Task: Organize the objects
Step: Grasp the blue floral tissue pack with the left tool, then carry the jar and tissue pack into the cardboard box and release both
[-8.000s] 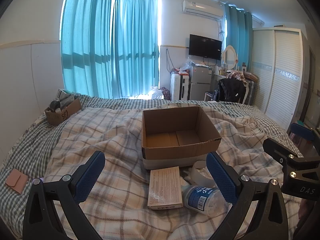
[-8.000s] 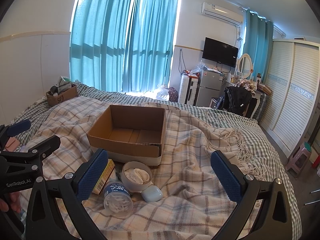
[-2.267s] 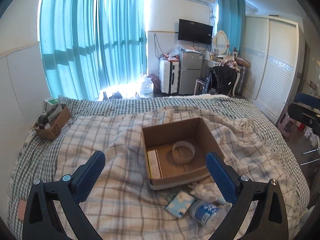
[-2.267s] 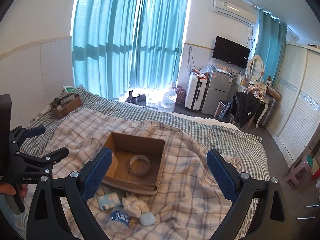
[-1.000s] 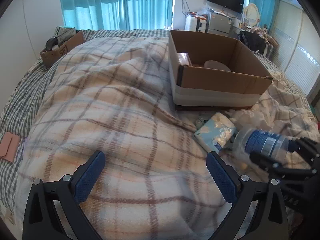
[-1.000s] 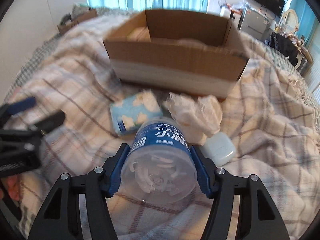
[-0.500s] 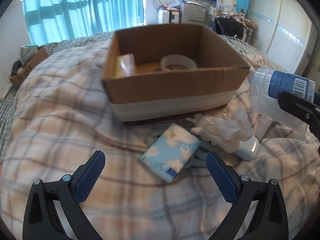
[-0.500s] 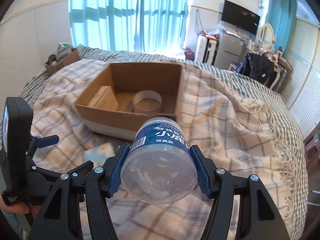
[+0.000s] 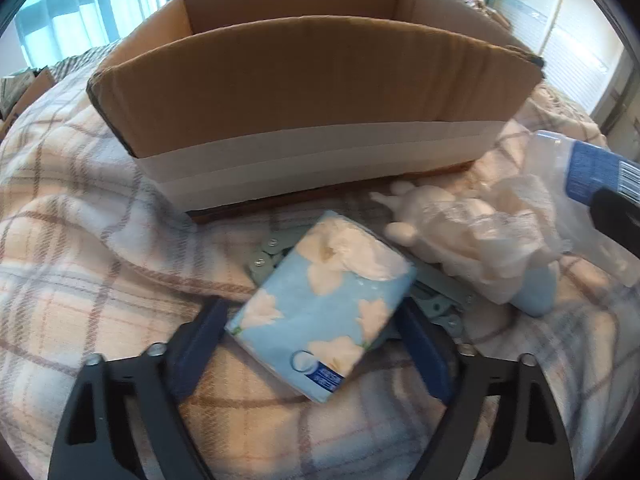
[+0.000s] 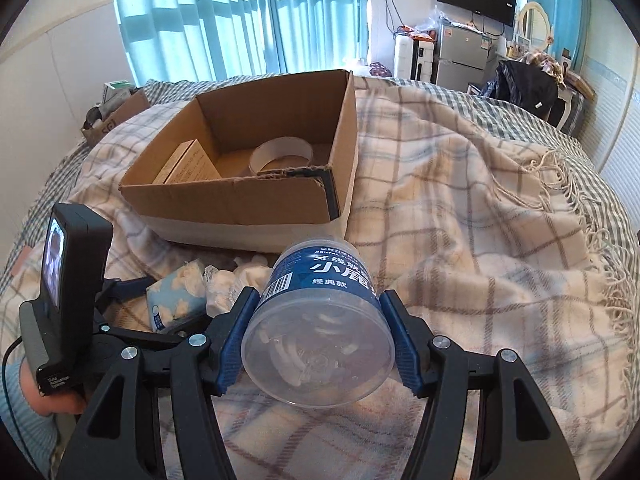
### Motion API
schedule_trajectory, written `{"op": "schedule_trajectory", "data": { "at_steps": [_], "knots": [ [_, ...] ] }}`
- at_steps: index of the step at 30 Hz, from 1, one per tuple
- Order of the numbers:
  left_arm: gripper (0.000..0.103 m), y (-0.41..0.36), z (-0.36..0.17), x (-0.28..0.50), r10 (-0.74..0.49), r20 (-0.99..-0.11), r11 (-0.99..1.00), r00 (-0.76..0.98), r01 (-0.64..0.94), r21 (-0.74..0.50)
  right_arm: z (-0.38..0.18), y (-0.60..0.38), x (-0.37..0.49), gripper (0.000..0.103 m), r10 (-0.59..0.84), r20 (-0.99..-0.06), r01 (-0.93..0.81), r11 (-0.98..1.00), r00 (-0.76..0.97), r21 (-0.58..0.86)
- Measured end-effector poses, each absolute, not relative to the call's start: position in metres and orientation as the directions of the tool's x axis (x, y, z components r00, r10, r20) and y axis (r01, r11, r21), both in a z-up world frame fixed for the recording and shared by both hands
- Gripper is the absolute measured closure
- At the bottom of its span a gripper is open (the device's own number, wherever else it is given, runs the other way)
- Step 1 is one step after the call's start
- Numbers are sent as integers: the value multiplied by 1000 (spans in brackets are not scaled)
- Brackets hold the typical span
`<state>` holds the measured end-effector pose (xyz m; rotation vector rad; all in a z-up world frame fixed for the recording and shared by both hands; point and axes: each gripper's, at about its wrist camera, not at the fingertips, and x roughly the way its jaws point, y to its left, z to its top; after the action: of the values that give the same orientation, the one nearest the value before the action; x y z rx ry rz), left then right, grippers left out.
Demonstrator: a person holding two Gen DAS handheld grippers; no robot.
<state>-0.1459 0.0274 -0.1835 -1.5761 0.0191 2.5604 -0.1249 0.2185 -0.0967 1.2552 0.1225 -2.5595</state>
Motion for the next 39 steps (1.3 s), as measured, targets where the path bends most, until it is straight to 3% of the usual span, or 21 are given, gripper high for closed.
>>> {"op": "schedule_trajectory", "data": {
  "at_steps": [6,13,27,39],
  "knots": [
    [32,26,-174,-130,156,-879,-985,-451,-139,-103,-94,215,-119,42,-204,-779,288,-957,-593,32],
    [33,16,-135,-93,168,-826,-985,-538,-126,-118,-83,207,-100,42,-187,-760,274,-962,-623,12],
    [33,-2,-24,-43,175,-653,-984,-737,-117,-131,13,186,-29,42,-206,-614,308,-949,-762,-62],
    [33,-12,43,-82,143,-559,-990,-817,-108,-94,83,165,-52,42,-224,-493,330,-934,-841,-138]
  ]
}}
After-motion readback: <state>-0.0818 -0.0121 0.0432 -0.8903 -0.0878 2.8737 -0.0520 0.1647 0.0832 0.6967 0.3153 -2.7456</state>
